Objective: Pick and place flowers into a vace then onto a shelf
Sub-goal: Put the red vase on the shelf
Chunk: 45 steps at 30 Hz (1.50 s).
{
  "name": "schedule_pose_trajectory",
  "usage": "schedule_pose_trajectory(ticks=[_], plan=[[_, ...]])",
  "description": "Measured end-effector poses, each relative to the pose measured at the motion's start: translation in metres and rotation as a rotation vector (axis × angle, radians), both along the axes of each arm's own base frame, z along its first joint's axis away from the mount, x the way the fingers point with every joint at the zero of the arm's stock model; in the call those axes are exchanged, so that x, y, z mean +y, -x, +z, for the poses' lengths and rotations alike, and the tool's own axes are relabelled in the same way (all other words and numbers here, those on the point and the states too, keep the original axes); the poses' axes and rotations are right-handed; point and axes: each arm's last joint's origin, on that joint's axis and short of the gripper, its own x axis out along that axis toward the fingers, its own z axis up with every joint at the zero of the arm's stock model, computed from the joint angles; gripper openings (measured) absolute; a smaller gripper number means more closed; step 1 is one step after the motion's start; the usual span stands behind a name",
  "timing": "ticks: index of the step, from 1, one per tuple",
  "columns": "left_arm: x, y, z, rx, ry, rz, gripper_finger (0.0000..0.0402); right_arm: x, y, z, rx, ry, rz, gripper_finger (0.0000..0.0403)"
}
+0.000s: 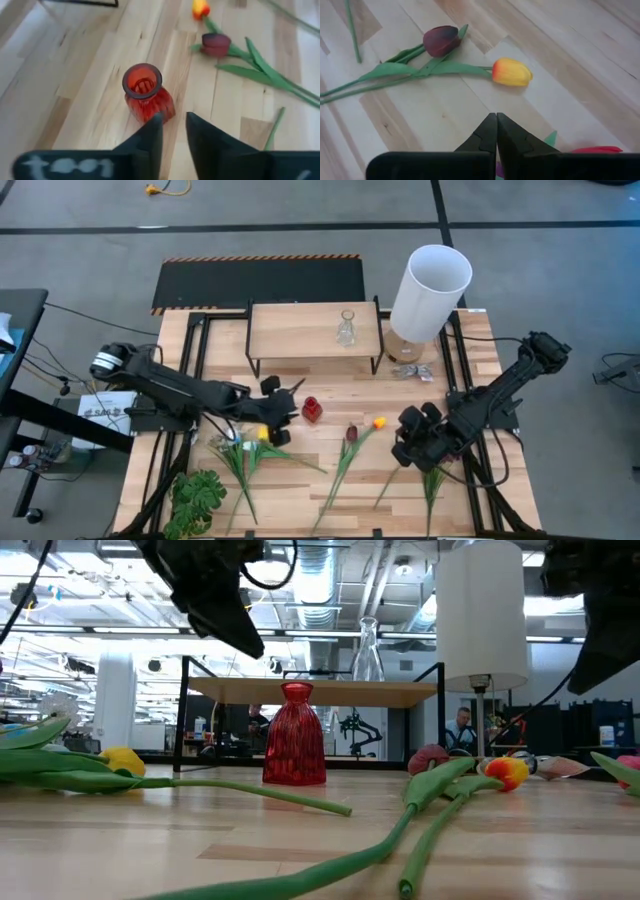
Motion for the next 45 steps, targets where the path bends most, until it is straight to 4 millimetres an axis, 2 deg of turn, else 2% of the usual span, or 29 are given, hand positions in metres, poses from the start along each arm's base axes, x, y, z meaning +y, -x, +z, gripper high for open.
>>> schedule_pose_trajectory(ticks=[3, 7, 14, 21, 27, 33, 36, 45], plan=[[0.0, -0.002, -0.006, 0.051, 0.011, 0.029, 0.0123, 0.004, 0.004, 0.0, -0.024, 0.013, -0.012, 0.0], [0.003, 0.004, -0.011, 0.088, 0.037, 0.156, 0.0161, 0.009, 0.009, 0.001, -0.059, 0.035, -0.013, 0.0], [0.005, -0.002, -0.015, 0.018, -0.016, 0.3, 0.0195, 0.013, 0.015, 0.001, -0.088, 0.064, -0.007, 0.0], [-0.009, -0.018, -0.043, 0.013, -0.012, 0.317, 0.0207, 0.016, 0.017, 0.001, -0.092, 0.061, 0.006, 0.0], [-0.022, -0.027, -0.057, -0.046, -0.039, 0.347, 0.0209, 0.019, 0.019, 0.001, -0.098, 0.05, 0.012, 0.0], [-0.019, -0.029, -0.056, -0.118, -0.05, 0.441, 0.0209, 0.019, 0.02, 0.001, -0.098, 0.05, 0.017, 0.0], [-0.018, -0.033, -0.055, -0.147, -0.034, 0.435, 0.0209, 0.019, 0.02, 0.001, -0.097, 0.052, 0.019, 0.0], [-0.011, -0.047, -0.069, -0.163, 0.034, 0.449, 0.0209, 0.02, 0.021, 0.001, -0.093, 0.056, 0.024, 0.0]])
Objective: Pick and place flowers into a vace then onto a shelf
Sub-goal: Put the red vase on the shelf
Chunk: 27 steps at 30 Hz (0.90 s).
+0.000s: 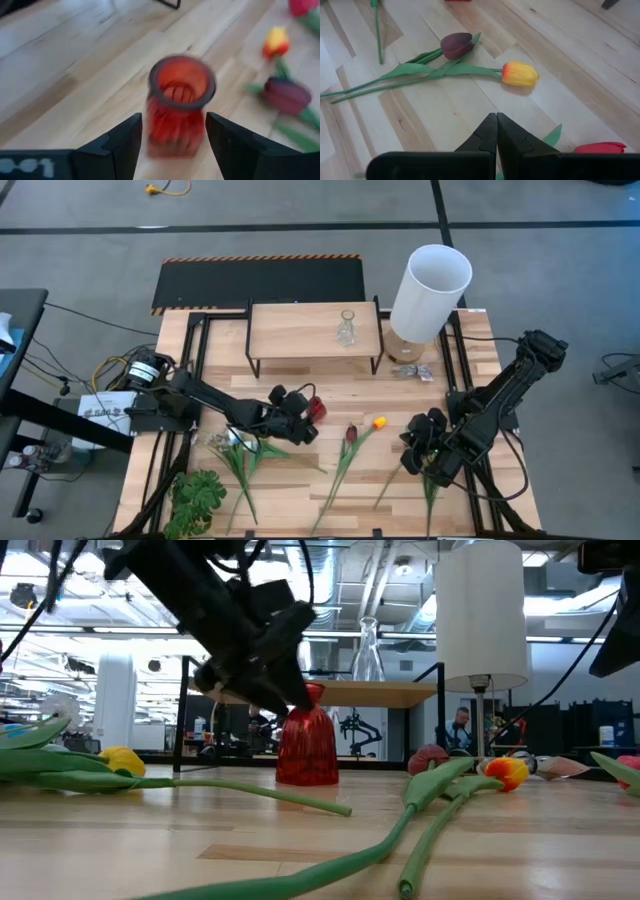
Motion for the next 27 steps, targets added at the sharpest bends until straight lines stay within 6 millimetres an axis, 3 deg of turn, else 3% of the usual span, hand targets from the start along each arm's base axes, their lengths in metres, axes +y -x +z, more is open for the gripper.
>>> schedule_pose_trajectory(ticks=[27], plan=[[0.029, -0.014, 0.0, -0.042, 0.047, -0.012, 0.0208, 0.002, 0.001, 0.001, -0.024, 0.011, 0.005, 0.0]])
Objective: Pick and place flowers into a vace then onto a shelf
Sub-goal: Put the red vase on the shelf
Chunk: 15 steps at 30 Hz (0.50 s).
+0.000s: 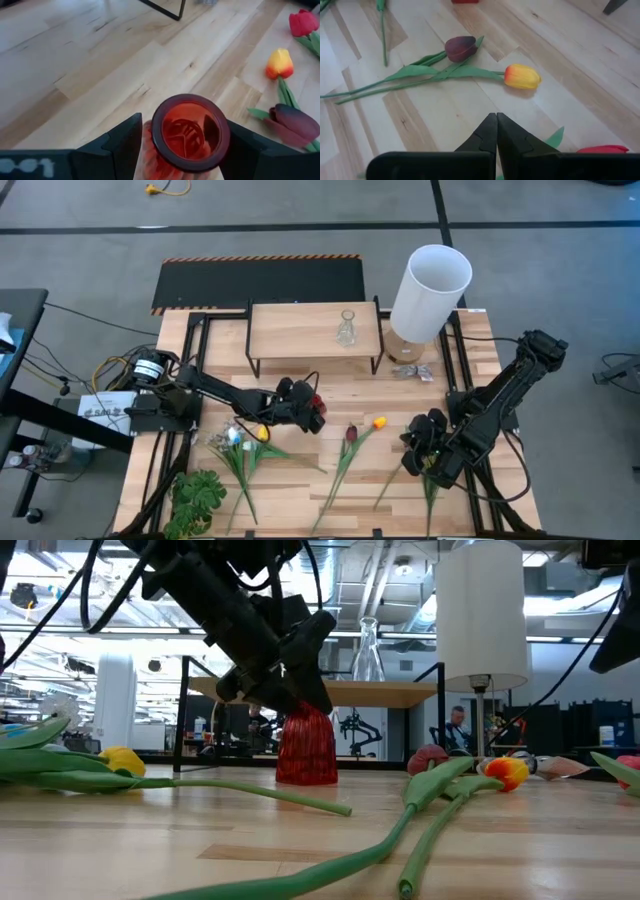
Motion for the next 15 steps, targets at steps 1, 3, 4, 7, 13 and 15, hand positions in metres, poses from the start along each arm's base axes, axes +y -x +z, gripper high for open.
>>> schedule_pose_trajectory(ticks=[1, 3, 4, 7, 13, 15], plan=[[-0.0001, 0.0001, 0.0, -0.001, -0.003, 0.003, 0.0208, 0.0, 0.0, 0.0, 0.0, 0.001, 0.0, 0.0], [-0.0001, 0.0001, 0.0, -0.003, 0.001, 0.007, 0.0208, 0.0, 0.0, 0.0, -0.001, 0.001, 0.0, 0.0], [-0.0001, 0.0001, -0.0001, -0.004, 0.003, 0.009, 0.0207, 0.0, 0.0, 0.0, -0.001, 0.001, 0.0, 0.0], [-0.0001, 0.0001, 0.0, -0.006, 0.004, 0.01, 0.0194, -0.0001, -0.0001, 0.0001, -0.003, 0.003, -0.001, 0.0], [-0.0001, -0.0003, 0.001, -0.016, 0.008, 0.016, 0.0135, -0.0005, -0.0004, 0.0005, -0.02, 0.017, -0.006, 0.0], [-0.0003, -0.0004, 0.001, -0.016, 0.013, 0.011, 0.0131, -0.0005, -0.0004, 0.0005, -0.02, 0.017, -0.006, 0.0]])
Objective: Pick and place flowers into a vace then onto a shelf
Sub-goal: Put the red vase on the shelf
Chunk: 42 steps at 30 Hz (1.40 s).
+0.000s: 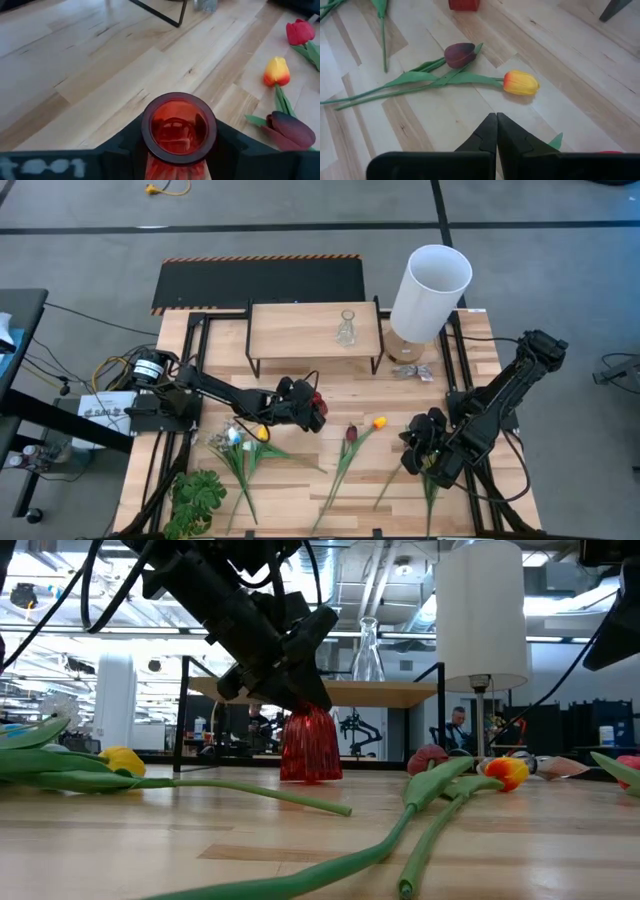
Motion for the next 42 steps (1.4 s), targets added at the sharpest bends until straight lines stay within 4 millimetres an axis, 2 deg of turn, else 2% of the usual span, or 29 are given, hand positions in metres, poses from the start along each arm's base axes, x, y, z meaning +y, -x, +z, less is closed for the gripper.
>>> schedule_pose_trajectory(ticks=[9, 13, 19, 26, 31, 35, 42], plan=[[-0.004, -0.002, 0.002, -0.039, 0.04, -0.029, 0.0148, 0.0, 0.0, 0.0, 0.0, 0.0, 0.0, 0.0], [-0.008, -0.006, 0.006, -0.095, 0.099, -0.087, 0.0131, 0.0, 0.0, 0.0, 0.0, 0.0, 0.0, 0.0], [-0.014, -0.016, 0.02, -0.125, 0.148, -0.191, 0.0131, 0.0, 0.0, 0.0, 0.0, 0.0, 0.0, 0.0], [-0.025, -0.036, 0.061, -0.165, 0.185, -0.481, 0.0133, 0.0, 0.0, 0.0, 0.0, 0.0, 0.0, 0.0], [-0.031, -0.043, 0.095, -0.069, 0.191, -0.652, 0.0131, 0.0, 0.0, 0.0, 0.0, 0.0, 0.001, 0.0], [-0.026, -0.04, 0.124, 0.086, 0.13, -0.66, 0.0131, 0.0, 0.0, 0.0, 0.0, 0.002, 0.001, 0.0], [-0.008, -0.023, 0.174, 0.301, -0.014, -0.539, 0.0132, -0.001, -0.001, 0.001, -0.032, 0.03, -0.009, 0.0]])
